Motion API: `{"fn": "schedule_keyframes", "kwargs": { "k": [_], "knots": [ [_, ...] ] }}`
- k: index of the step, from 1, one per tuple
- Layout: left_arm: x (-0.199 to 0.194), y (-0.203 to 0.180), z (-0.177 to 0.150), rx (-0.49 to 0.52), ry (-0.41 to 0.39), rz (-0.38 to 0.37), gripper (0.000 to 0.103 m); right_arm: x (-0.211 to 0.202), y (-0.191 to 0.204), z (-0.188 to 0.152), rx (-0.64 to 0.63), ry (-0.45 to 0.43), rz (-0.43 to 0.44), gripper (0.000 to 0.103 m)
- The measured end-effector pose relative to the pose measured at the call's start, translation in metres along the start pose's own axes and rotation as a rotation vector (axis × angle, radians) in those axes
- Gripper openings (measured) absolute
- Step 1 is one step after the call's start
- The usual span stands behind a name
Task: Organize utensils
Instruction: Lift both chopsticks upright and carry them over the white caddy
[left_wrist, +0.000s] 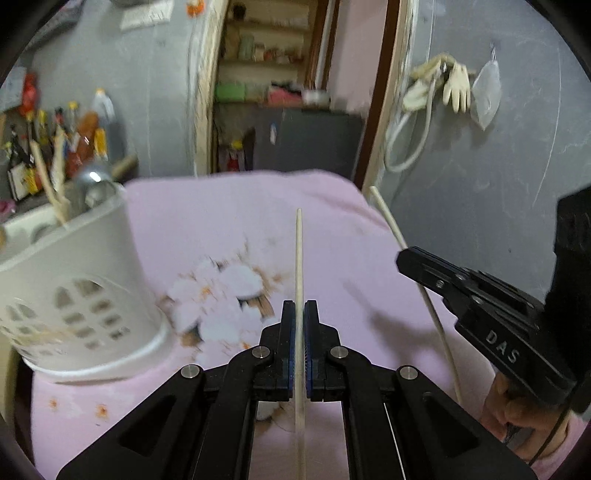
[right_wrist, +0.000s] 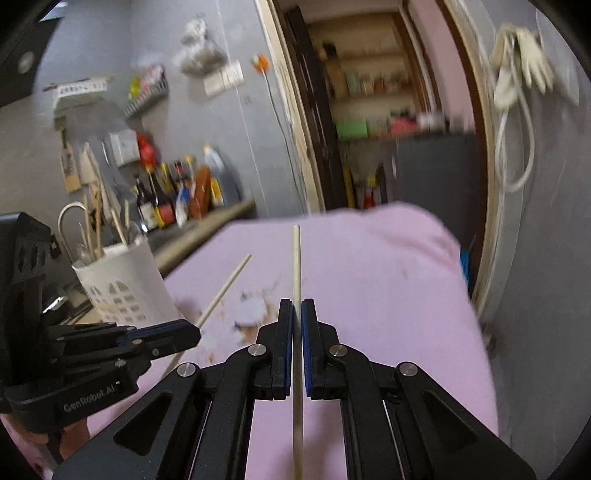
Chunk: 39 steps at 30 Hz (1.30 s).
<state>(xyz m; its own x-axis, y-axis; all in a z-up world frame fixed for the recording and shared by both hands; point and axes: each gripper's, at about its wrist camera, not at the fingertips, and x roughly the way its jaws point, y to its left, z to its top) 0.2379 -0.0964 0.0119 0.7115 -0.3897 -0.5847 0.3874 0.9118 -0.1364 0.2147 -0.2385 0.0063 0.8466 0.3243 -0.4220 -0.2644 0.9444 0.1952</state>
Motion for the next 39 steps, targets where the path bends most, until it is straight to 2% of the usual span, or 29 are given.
{"fn": "schedule_keyframes", "kwargs": {
  "k": [4, 12, 23, 29, 39],
  "knots": [
    [-0.019, 0.004, 0.004, 0.008, -0.096, 0.033, 0.002, -0.011, 0.013, 0.008, -0.035, -0.117, -0.003, 0.003],
    [-0.044, 0.021, 0.014, -0.031, -0.223, 0.081, 0.002, -0.018, 0.037, 0.029, -0.025, -0.254, 0.075, 0.003],
    [-0.087, 0.059, 0.033, -0.072, -0.384, 0.157, 0.002, -0.016, 0.069, 0.061, -0.016, -0.369, 0.185, 0.003],
    [-0.103, 0.080, 0.043, -0.084, -0.448, 0.197, 0.002, -0.007, 0.096, 0.079, -0.011, -0.439, 0.247, 0.003],
    [-0.132, 0.119, 0.052, -0.105, -0.535, 0.293, 0.002, 0.024, 0.138, 0.102, -0.009, -0.494, 0.341, 0.003]
  ]
}}
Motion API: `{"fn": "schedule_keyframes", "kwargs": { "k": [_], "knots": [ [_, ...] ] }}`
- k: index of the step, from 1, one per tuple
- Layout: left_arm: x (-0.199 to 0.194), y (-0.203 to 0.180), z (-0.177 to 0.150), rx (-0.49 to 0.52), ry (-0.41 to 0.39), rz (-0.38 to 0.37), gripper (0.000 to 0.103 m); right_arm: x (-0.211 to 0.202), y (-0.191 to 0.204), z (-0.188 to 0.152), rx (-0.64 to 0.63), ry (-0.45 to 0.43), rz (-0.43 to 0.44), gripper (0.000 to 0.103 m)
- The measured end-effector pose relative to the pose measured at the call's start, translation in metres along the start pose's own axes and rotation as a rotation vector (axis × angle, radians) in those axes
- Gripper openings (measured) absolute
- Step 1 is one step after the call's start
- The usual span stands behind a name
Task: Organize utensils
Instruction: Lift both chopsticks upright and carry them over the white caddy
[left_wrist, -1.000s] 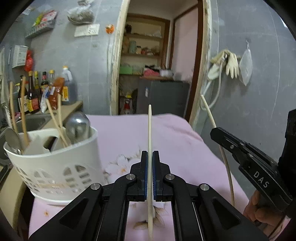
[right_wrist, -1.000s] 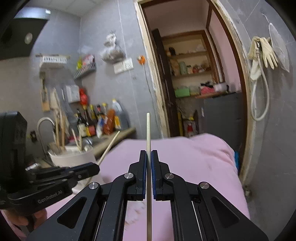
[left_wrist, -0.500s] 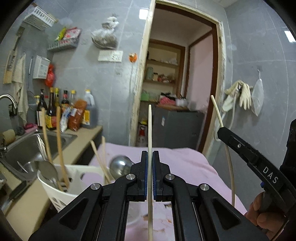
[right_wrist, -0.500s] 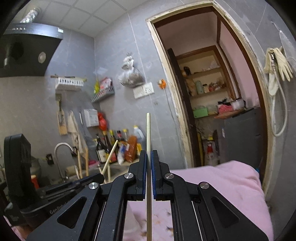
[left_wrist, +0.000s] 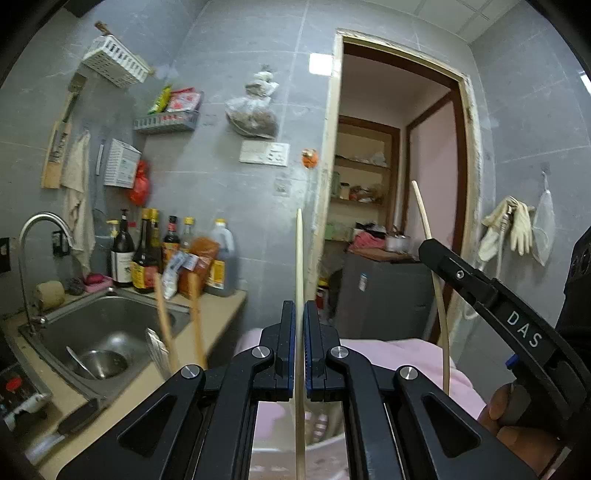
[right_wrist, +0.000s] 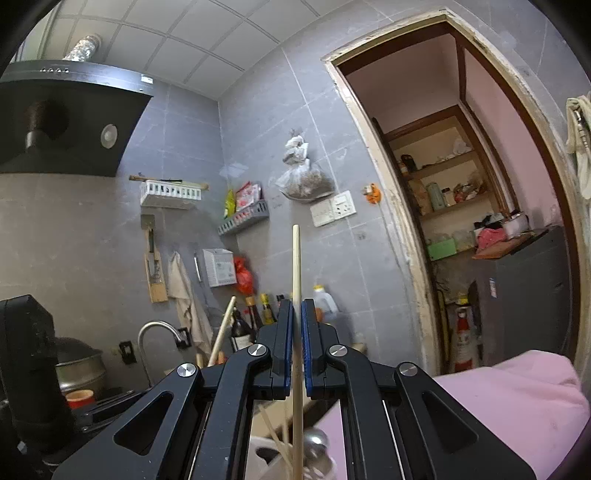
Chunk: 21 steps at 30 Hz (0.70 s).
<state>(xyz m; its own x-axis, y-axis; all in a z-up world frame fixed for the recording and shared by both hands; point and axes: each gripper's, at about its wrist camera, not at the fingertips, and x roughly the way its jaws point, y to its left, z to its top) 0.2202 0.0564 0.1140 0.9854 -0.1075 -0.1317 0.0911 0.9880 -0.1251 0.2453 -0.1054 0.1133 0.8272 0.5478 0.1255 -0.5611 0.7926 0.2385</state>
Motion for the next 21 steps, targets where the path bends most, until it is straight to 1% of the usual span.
{"fn": "schedule_keyframes", "kwargs": {
  "k": [4, 8, 12, 16, 19, 21],
  "knots": [
    [-0.003, 0.024, 0.009, -0.028, -0.038, 0.031, 0.002, 0.014, 0.007, -0.003, -0.004, -0.017, 0.010, 0.003],
    [-0.006, 0.047, 0.014, -0.054, -0.082, 0.059, 0.002, 0.025, 0.006, -0.007, 0.024, -0.037, 0.022, 0.003],
    [-0.003, 0.062, 0.014, -0.068, -0.096, 0.063, 0.002, 0.032, -0.002, -0.014, 0.067, -0.055, 0.027, 0.003],
    [0.001, 0.069, 0.007, -0.083, -0.095, 0.054, 0.002, 0.035, -0.011, -0.023, 0.101, -0.063, 0.015, 0.003],
    [0.001, 0.074, 0.002, -0.115, -0.112, 0.038, 0.002, 0.039, -0.012, -0.027, 0.096, -0.054, 0.002, 0.003],
    [0.002, 0.077, -0.002, -0.139, -0.127, 0.049, 0.002, 0.041, -0.012, -0.030, 0.086, -0.055, -0.005, 0.003]
  ]
}}
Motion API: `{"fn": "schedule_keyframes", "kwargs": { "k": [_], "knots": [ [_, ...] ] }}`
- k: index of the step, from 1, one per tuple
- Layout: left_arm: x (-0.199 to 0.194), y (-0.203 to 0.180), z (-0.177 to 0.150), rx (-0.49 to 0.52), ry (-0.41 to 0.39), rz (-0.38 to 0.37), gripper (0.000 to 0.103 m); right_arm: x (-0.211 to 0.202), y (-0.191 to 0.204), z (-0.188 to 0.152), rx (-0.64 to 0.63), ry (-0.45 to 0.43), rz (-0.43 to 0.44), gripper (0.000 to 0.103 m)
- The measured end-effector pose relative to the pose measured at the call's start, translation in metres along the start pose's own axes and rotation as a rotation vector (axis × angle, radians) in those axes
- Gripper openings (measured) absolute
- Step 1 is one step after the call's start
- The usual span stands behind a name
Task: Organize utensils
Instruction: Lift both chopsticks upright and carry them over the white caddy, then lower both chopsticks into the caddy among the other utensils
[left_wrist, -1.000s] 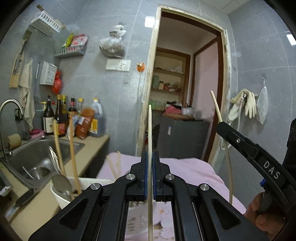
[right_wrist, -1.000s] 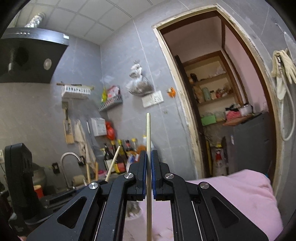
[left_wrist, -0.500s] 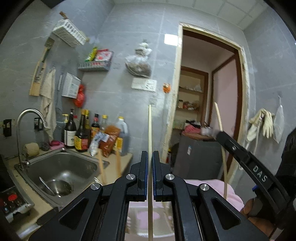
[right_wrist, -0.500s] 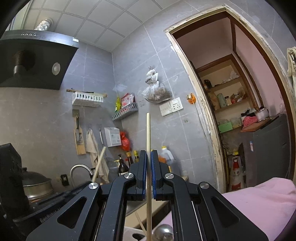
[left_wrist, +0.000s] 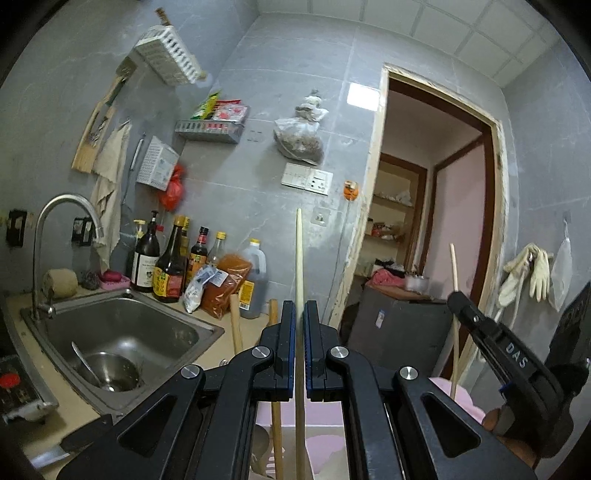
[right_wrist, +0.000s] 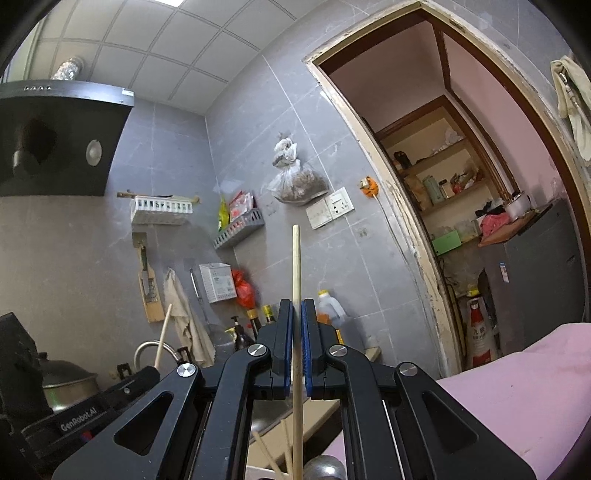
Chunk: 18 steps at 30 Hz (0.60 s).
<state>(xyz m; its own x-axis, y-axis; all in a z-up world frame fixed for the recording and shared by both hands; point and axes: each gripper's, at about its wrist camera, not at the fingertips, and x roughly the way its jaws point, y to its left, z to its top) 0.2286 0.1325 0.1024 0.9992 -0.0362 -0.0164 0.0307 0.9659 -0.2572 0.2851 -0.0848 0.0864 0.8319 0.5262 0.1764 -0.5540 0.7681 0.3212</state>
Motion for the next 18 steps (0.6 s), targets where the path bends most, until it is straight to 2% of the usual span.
{"fn": "schedule_keyframes", "kwargs": {
  "k": [3, 11, 18],
  "knots": [
    [0.001, 0.009, -0.004, -0.069, -0.021, -0.020, 0.002, 0.001, -0.002, -0.004, -0.006, -0.009, 0.000, 0.003],
    [0.007, 0.023, -0.005, -0.145, -0.040, -0.030, 0.002, 0.005, -0.008, -0.014, -0.004, -0.011, -0.010, 0.003],
    [0.009, 0.022, -0.014, -0.151, -0.063, -0.019, 0.002, 0.008, -0.008, -0.021, -0.005, 0.007, -0.013, 0.003]
  ]
}}
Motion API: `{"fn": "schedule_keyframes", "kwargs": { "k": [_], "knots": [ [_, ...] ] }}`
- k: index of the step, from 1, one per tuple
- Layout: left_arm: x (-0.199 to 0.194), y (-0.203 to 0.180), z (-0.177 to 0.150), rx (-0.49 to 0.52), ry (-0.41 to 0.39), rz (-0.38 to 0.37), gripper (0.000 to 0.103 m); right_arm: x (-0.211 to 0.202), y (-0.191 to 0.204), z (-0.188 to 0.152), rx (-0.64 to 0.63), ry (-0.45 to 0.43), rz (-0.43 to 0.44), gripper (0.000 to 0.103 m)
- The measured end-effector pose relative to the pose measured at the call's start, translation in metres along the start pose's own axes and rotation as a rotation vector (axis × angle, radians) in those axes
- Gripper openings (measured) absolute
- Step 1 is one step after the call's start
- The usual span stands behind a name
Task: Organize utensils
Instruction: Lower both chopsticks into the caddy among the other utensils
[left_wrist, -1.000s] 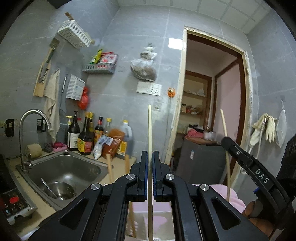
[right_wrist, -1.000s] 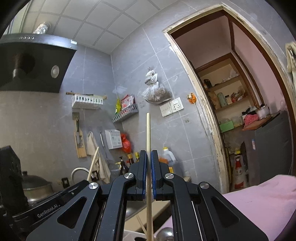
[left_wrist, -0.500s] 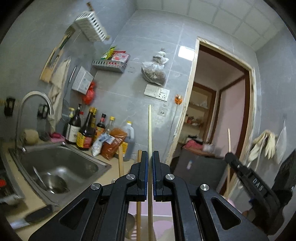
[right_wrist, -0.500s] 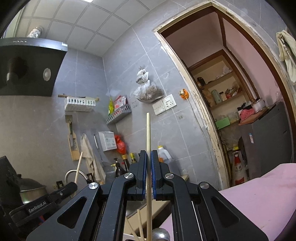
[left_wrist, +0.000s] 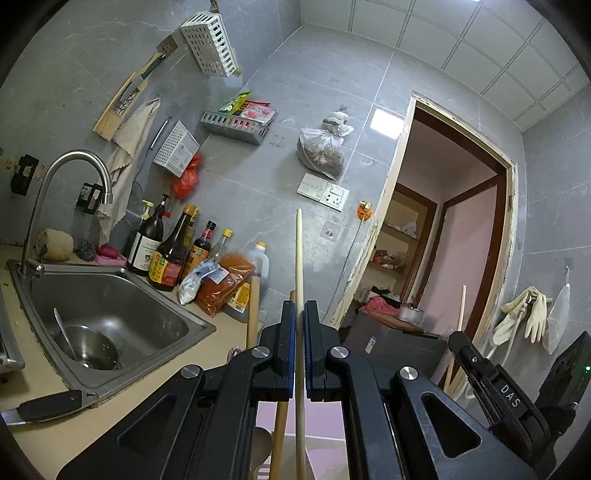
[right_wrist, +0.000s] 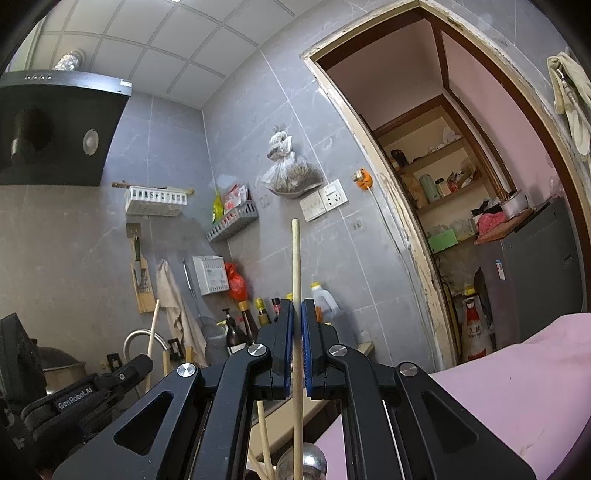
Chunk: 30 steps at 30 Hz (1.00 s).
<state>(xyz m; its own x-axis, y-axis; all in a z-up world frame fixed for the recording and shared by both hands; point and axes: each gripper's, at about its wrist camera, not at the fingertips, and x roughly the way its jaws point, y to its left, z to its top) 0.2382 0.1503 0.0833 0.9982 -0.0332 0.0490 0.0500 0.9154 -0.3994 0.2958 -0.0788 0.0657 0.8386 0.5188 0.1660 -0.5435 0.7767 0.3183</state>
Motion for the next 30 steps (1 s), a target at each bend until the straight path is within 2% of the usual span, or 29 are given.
{"fn": "schedule_keyframes", "kwargs": {
  "k": [10, 23, 30],
  "knots": [
    [-0.001, -0.004, -0.015, 0.019, -0.018, 0.008, 0.002, -0.003, 0.009, -0.011, -0.048, 0.023, 0.004, 0.003],
    [-0.004, -0.017, -0.046, 0.149, 0.038, 0.018, 0.002, -0.008, 0.015, -0.022, -0.086, 0.055, -0.011, 0.003],
    [-0.003, -0.023, -0.057, 0.170, 0.071, 0.012, 0.002, -0.007, 0.015, -0.028, -0.094, 0.076, -0.008, 0.003]
  ]
}}
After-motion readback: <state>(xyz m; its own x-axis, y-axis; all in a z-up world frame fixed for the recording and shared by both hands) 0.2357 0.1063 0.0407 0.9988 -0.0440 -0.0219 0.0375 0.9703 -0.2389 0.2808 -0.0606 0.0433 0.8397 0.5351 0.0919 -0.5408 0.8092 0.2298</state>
